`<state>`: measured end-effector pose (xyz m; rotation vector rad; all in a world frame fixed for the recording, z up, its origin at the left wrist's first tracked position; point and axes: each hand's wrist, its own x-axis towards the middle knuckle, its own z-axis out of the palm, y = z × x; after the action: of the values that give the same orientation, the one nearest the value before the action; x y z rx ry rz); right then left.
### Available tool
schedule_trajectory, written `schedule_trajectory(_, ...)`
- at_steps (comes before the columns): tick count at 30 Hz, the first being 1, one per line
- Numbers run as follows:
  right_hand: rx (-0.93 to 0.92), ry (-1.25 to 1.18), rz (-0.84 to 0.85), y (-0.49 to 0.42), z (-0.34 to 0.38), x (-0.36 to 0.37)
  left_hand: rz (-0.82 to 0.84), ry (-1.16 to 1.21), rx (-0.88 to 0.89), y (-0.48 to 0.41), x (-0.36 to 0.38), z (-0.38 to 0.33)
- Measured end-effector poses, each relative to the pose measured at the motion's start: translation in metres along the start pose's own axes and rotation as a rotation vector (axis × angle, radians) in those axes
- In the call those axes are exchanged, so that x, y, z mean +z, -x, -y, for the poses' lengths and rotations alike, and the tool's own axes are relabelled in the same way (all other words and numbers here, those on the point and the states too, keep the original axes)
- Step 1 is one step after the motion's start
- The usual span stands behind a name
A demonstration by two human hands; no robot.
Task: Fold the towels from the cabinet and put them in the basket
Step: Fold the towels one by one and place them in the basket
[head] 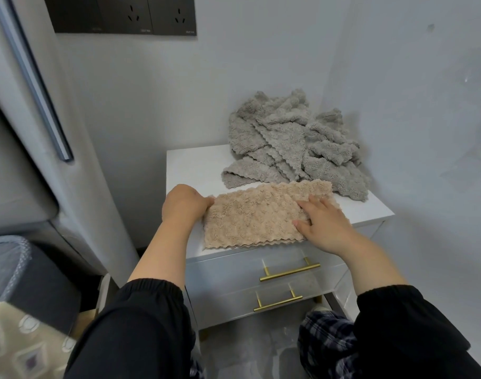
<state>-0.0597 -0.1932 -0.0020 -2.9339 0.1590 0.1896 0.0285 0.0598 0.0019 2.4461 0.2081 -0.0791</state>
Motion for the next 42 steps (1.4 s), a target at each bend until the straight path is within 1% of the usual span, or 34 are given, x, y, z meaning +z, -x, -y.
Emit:
schedule_trajectory(3, -0.007, 0.0, 0.009, 0.0, -0.002, -0.001, -0.071, 0.123, 0.004, -0.004, -0.003, 0.002)
schedule_trajectory(10, -0.022, -0.018, 0.053, 0.005, -0.003, -0.006, -0.203, 0.001, 0.032, -0.012, 0.006, 0.008)
schedule_trajectory(13, -0.018, -0.008, 0.062, 0.007, -0.001, -0.006, -0.186, -0.08, 0.037, -0.013, 0.006, 0.007)
schedule_trajectory(16, -0.013, -0.015, 0.065, 0.005, -0.002, -0.005, -0.155, -0.04, 0.003, -0.014, 0.001, 0.005)
schedule_trajectory(21, -0.014, -0.025, 0.059, 0.004, -0.002, -0.004, 0.03, -0.037, -0.043, -0.014, -0.011, -0.001)
schedule_trajectory(24, -0.022, -0.024, 0.069, 0.004, -0.003, -0.005, 0.094, 0.001, -0.026, -0.011, -0.013, -0.004)
schedule_trajectory(26, -0.023, -0.022, 0.079, 0.005, -0.004, -0.006, 0.09, 0.096, -0.028, -0.007, -0.014, -0.006)
schedule_trajectory(29, -0.025, -0.02, 0.086, 0.005, -0.006, -0.006, 0.013, 0.284, -0.053, -0.007, -0.014, -0.003)
schedule_trajectory(35, -0.041, -0.025, 0.099, 0.004, -0.007, -0.007, -0.081, 0.329, -0.062, -0.02, -0.008, 0.001)
schedule_trajectory(39, -0.037, -0.052, 0.084, 0.004, -0.006, -0.006, -0.235, 0.096, 0.018, -0.018, 0.003, 0.0)
schedule_trajectory(40, -0.042, -0.07, 0.06, 0.003, -0.006, -0.005, -0.263, 0.023, 0.05, -0.016, 0.005, -0.001)
schedule_trajectory(42, -0.059, -0.117, -0.042, 0.0, -0.007, -0.005, -0.317, -0.127, 0.167, -0.013, 0.009, -0.007)
